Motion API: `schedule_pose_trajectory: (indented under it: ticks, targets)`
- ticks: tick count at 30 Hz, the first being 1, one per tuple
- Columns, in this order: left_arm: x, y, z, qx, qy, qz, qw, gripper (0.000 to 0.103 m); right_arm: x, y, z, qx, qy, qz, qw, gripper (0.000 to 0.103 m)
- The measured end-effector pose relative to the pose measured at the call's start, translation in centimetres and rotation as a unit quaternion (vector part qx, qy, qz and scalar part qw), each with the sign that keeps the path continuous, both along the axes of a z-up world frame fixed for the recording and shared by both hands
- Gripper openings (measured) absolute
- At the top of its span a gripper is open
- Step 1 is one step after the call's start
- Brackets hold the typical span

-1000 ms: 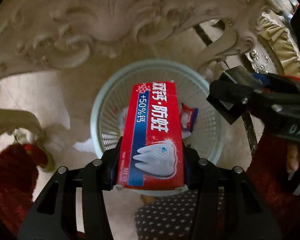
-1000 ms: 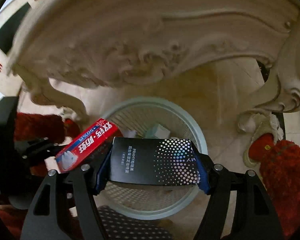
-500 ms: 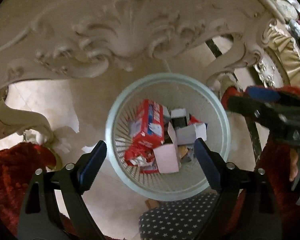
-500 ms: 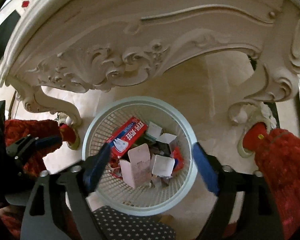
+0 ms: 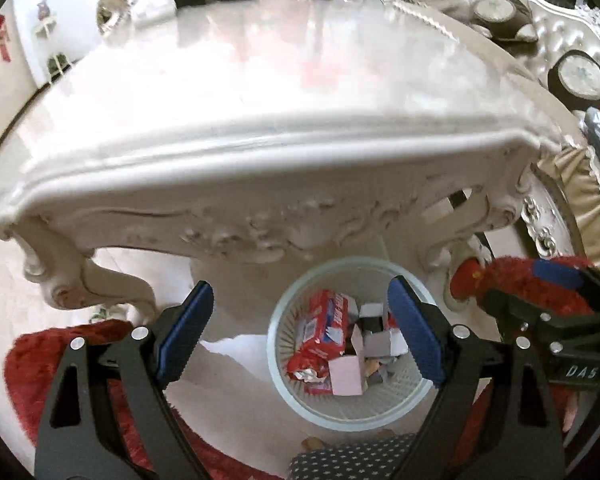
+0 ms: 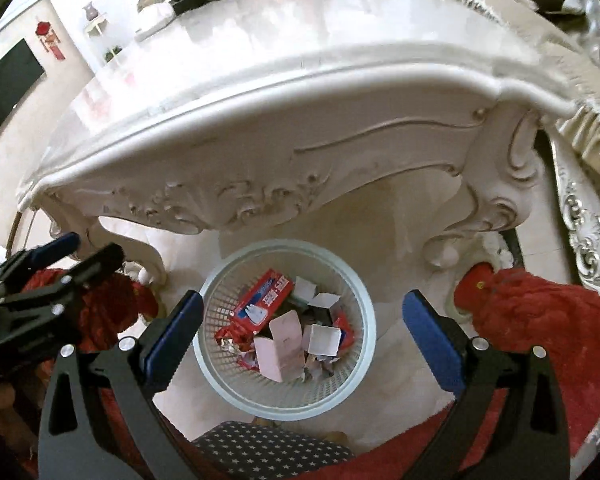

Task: Collect trash

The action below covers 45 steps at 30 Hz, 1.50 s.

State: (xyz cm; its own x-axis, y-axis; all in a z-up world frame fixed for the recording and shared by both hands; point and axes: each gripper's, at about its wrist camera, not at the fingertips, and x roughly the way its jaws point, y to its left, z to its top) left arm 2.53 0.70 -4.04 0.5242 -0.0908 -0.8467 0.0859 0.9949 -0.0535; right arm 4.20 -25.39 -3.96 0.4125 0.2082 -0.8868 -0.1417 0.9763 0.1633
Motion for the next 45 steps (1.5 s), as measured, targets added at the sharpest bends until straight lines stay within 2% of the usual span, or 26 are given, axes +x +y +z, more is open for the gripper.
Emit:
schedule_pose_trajectory:
  ticks: [3, 6, 12, 30, 45]
  targets:
    - [-0.6, 0.0, 1.2, -0.008, -0.008, 0.003, 0.9999, 0.086, -0.3, 0.1, 0.8, -0.008, -0.005, -0.003, 1.0, 0.095]
    - [-1.3, -0.2, 2.2, 0.002, -0.02, 0.008, 0.9998, 0.086, -0.7, 0.1, 1.2, -0.017, -0.01, 0.0, 1.0, 0.095]
    - [-2.0, -0.4, 2.9, 0.003, -0.024, 0.01, 0.9997, 0.086, -1.2, 0.1, 1.5, -0.018, -0.011, 0.003, 1.0, 0.095]
    - [-2.4, 0.2, 3.5, 0.003, -0.031, 0.018, 0.9994, 0.086, -1.4, 0.9, 1.9, -0.034, -0.023, 0.01, 0.999, 0.095]
    - [-2.5, 0.2, 3.6, 0.003, -0.029, 0.014, 0.9995, 0.086, -1.5, 1.3, 1.2, -0.04, -0.014, 0.013, 0.999, 0.095]
